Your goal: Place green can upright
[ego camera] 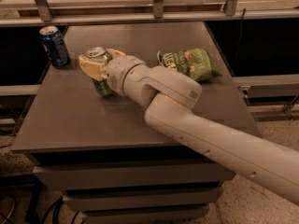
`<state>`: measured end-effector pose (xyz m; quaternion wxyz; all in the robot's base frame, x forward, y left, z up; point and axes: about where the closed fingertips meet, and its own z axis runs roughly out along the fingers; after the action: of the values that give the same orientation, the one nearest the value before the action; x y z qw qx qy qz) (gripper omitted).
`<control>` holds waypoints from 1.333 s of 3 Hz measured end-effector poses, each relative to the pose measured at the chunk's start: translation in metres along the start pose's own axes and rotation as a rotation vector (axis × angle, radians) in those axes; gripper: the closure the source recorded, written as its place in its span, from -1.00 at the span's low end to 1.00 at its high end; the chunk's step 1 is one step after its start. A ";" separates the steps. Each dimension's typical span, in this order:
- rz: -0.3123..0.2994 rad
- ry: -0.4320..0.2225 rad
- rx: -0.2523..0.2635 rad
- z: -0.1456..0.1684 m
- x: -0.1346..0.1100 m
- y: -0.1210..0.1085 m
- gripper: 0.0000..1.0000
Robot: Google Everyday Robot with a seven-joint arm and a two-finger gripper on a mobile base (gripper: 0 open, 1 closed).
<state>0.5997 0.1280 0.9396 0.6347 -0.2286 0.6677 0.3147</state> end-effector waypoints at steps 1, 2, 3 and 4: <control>-0.002 -0.007 0.004 0.004 0.009 0.008 1.00; -0.005 -0.013 0.013 0.006 0.015 0.014 1.00; -0.006 -0.014 0.022 0.007 0.019 0.018 0.66; -0.007 -0.014 0.026 0.008 0.021 0.020 0.19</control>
Offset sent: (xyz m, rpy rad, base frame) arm -0.0130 0.0250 -0.0233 0.0157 -0.0081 -0.0324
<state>0.5889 0.1497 0.9211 0.6434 -0.2206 0.6664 0.3054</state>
